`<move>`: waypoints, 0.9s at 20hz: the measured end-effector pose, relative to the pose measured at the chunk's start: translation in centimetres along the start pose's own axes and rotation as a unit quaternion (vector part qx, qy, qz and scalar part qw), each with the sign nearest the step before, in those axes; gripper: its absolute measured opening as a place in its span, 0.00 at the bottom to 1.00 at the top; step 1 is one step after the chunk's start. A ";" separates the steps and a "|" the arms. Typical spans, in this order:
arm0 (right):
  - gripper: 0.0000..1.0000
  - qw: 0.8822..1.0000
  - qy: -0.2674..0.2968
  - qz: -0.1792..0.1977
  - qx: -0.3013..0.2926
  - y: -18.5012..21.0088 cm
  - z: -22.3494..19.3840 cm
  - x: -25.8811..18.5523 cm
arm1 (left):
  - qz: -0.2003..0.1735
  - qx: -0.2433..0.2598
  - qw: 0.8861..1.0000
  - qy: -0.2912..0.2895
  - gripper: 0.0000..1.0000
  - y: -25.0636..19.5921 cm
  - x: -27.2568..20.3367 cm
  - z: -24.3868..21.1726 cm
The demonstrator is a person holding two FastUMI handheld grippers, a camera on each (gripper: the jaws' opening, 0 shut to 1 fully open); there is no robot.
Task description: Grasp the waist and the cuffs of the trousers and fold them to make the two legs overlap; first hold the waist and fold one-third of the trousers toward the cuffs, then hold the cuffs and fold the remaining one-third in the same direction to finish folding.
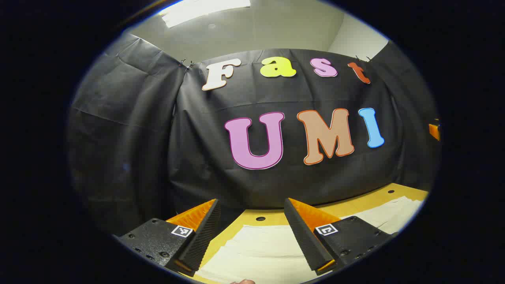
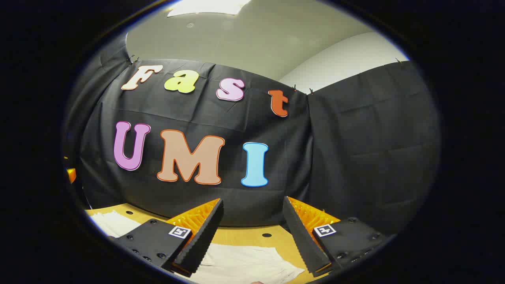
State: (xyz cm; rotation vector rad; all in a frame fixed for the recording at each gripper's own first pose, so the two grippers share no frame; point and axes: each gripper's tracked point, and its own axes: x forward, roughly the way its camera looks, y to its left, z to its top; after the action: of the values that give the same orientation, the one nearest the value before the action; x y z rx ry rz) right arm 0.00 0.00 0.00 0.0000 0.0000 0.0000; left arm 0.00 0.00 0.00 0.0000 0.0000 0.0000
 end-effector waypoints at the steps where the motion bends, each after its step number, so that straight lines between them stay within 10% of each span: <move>1: 0.97 1.000 0.001 -0.002 0.002 0.0 -0.1 0.0 | 0.000 -0.002 1.000 0.000 0.96 0.1 0.0 0.0; 18: 0.97 1.000 0.003 0.011 -0.004 0.8 -0.3 0.2 | -0.017 0.034 0.999 -0.009 0.99 1.0 0.0 -1.0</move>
State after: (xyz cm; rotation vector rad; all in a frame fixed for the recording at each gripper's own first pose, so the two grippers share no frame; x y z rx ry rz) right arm 0.22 0.79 -0.29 -0.0082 0.0060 0.0224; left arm -0.04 1.00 -1.04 0.0678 -0.0172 -0.0333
